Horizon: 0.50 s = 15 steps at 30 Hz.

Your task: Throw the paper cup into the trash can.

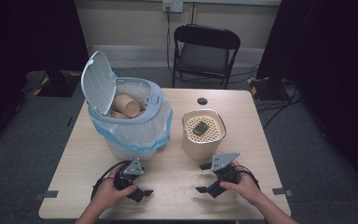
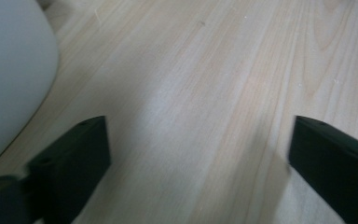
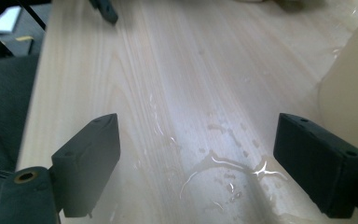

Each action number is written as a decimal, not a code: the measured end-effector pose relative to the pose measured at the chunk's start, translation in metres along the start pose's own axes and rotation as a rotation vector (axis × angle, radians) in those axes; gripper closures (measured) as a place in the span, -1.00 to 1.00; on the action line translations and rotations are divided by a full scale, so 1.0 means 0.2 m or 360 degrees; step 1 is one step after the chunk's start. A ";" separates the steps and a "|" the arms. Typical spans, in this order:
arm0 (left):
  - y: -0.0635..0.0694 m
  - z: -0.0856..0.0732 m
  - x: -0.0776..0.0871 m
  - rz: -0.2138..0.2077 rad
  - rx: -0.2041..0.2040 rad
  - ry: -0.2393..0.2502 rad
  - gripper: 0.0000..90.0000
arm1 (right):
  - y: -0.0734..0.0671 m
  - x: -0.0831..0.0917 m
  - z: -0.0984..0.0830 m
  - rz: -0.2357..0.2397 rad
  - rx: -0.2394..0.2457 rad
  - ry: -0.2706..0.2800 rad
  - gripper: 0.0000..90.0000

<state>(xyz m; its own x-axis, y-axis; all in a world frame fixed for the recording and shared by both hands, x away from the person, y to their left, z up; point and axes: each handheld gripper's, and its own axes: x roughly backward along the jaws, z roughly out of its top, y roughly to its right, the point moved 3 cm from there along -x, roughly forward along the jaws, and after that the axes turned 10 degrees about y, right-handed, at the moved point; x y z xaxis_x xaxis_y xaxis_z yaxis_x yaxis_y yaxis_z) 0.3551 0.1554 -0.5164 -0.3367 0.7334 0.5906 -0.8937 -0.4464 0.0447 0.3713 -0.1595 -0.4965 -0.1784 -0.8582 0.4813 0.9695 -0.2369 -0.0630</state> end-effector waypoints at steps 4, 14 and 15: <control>-0.01 -0.01 0.04 -0.0038 0.0093 0.0015 -0.67 | 0.00 -0.04 -0.04 -0.0024 0.0027 -0.0031 -0.69; 0.00 -0.02 0.11 -0.0056 0.0117 -0.0048 -0.65 | 0.02 -0.08 -0.08 -0.0060 0.0028 -0.0063 -0.69; 0.00 -0.03 0.12 -0.0056 0.0125 -0.0050 -0.65 | 0.02 -0.09 -0.09 -0.0062 0.0046 -0.0101 -0.70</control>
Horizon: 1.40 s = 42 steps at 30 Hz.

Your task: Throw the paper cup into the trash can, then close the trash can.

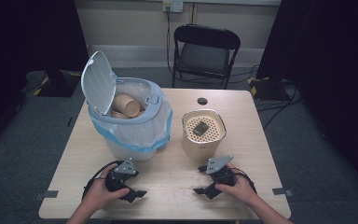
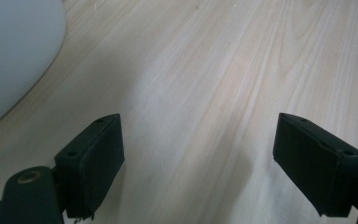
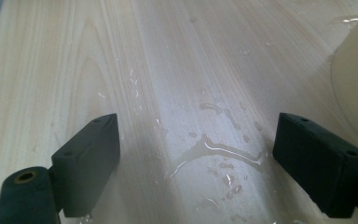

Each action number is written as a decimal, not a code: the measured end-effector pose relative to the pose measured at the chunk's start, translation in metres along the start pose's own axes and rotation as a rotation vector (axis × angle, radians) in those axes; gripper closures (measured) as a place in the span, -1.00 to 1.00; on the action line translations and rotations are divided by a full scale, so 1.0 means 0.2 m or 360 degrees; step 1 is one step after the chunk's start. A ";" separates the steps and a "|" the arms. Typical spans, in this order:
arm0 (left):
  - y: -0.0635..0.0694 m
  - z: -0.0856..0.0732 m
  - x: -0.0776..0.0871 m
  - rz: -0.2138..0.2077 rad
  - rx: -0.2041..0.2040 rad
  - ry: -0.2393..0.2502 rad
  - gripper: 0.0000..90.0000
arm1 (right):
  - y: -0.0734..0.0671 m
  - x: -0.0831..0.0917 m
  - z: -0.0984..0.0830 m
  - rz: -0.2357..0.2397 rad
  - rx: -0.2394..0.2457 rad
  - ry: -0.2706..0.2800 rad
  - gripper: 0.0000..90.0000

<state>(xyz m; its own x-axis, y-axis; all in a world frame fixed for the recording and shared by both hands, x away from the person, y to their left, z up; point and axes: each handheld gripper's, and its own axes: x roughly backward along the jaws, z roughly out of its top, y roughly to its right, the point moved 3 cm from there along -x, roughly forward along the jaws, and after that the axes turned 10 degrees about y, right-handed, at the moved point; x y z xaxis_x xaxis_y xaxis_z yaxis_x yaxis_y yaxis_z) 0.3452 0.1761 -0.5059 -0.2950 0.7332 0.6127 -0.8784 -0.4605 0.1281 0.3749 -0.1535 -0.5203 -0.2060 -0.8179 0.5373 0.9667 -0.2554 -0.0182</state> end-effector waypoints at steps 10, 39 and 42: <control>-0.02 -0.01 0.14 0.0060 0.0052 0.0051 -0.65 | -0.01 0.00 0.00 -0.0011 0.0026 -0.0013 -0.71; -0.10 0.04 0.54 0.0182 0.0139 0.0060 -0.65 | -0.01 0.00 0.00 -0.0012 0.0025 -0.0012 -0.71; -0.12 0.06 0.59 0.0205 0.0160 0.0076 -0.65 | -0.01 0.00 0.00 -0.0012 0.0026 -0.0012 -0.71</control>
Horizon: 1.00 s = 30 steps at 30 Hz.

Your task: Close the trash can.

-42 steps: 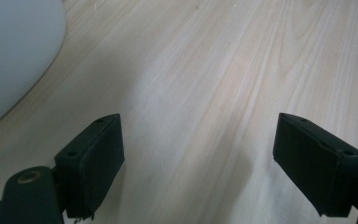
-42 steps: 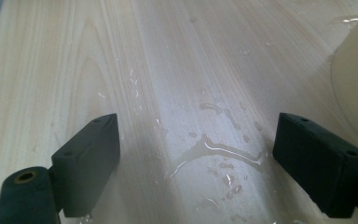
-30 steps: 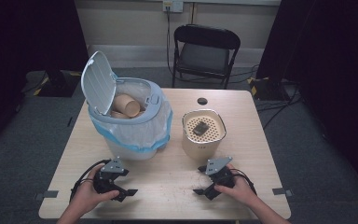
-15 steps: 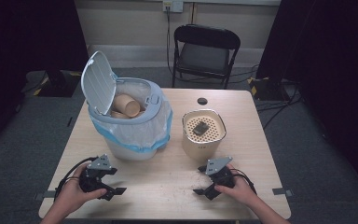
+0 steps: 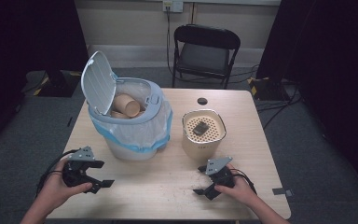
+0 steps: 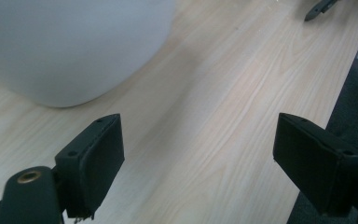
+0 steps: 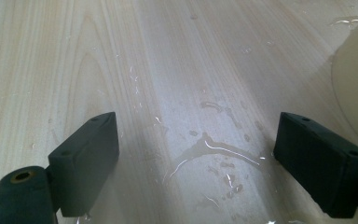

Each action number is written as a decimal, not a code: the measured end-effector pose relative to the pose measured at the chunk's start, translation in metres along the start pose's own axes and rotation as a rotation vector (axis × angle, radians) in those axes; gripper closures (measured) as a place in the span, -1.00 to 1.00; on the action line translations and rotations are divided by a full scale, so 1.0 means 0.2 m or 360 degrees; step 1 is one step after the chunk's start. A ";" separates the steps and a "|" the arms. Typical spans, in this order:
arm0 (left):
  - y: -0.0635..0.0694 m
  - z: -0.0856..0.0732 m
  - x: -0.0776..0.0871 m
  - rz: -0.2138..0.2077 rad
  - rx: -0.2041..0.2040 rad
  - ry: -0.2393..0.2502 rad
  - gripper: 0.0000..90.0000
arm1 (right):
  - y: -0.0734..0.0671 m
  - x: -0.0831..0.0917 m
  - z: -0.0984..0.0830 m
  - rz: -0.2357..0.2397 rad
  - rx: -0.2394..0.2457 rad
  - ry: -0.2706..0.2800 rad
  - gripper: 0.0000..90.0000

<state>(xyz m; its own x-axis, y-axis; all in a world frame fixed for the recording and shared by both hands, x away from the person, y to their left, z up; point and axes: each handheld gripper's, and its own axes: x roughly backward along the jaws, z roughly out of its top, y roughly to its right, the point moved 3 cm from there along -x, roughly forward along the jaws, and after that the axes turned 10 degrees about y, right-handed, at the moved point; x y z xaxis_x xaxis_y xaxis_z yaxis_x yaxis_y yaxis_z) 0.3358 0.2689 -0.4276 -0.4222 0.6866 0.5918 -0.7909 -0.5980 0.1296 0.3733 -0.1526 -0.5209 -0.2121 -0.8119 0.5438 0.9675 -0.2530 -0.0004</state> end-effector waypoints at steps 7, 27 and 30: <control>-0.06 0.04 0.08 0.0035 0.0072 0.0027 -0.65 | 0.00 0.00 0.00 0.0000 0.0000 0.0000 -0.71; -0.11 0.19 0.23 0.0052 0.0120 0.0021 -0.36 | 0.00 0.00 0.00 0.0002 -0.0001 -0.0001 -0.71; -0.11 0.22 0.25 0.0050 0.0124 0.0002 -0.30 | 0.00 0.00 0.00 0.0002 -0.0003 -0.0001 -0.71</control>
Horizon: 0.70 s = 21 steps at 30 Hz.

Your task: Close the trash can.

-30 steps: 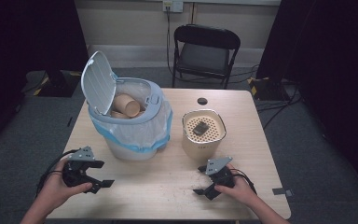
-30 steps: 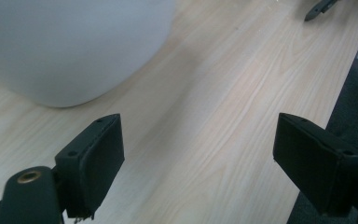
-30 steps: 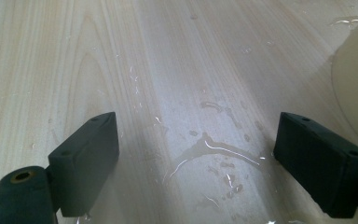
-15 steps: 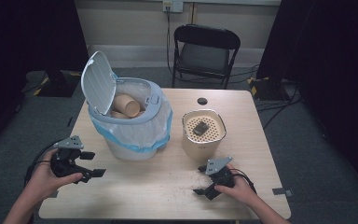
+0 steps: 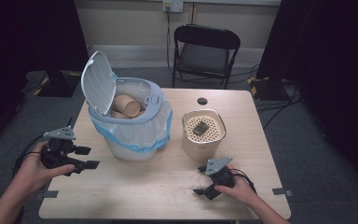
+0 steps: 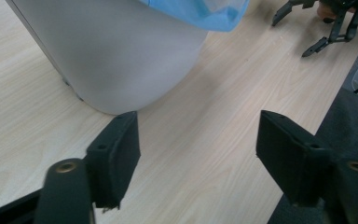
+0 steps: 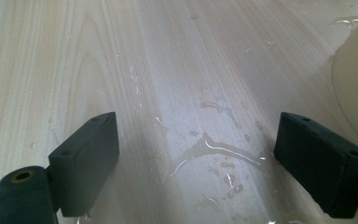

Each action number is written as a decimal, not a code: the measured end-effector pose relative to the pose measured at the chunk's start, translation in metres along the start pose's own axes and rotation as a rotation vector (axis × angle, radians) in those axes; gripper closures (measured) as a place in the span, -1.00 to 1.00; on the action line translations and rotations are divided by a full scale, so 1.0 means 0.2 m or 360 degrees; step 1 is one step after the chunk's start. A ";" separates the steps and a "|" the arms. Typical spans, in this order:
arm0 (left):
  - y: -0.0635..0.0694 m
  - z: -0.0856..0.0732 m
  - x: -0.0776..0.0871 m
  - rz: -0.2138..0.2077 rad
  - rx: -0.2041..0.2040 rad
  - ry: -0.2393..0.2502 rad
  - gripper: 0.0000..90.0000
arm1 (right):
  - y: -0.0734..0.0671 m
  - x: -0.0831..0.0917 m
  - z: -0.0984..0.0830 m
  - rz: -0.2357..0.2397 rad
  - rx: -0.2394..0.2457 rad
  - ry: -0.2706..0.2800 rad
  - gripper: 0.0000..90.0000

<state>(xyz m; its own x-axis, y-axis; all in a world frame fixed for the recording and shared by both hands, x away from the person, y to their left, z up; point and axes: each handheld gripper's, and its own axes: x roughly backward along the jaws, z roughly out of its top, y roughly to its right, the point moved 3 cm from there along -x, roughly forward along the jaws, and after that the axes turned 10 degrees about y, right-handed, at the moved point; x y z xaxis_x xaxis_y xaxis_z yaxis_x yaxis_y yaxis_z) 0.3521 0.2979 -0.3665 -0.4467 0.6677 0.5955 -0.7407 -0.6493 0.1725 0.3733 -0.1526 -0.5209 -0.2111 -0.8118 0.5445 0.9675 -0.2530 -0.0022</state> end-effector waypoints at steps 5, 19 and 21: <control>0.00 0.04 0.01 -0.0006 0.0001 0.0006 -0.20 | 0.00 0.00 0.00 0.0000 0.0001 0.0001 -0.71; -0.01 0.16 0.08 -0.0023 0.0007 0.0097 0.00 | 0.00 0.00 0.00 0.0000 0.0002 0.0003 -0.71; -0.01 0.18 0.10 -0.0024 -0.0002 0.0103 0.00 | 0.00 0.00 0.00 0.0000 0.0002 0.0003 -0.71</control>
<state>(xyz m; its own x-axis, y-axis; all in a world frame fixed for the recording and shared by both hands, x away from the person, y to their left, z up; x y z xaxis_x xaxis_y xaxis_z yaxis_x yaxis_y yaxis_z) 0.3626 0.2986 -0.3268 -0.4667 0.6996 0.5410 -0.7483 -0.6384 0.1801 0.3735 -0.1526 -0.5209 -0.2115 -0.8126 0.5431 0.9676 -0.2526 -0.0010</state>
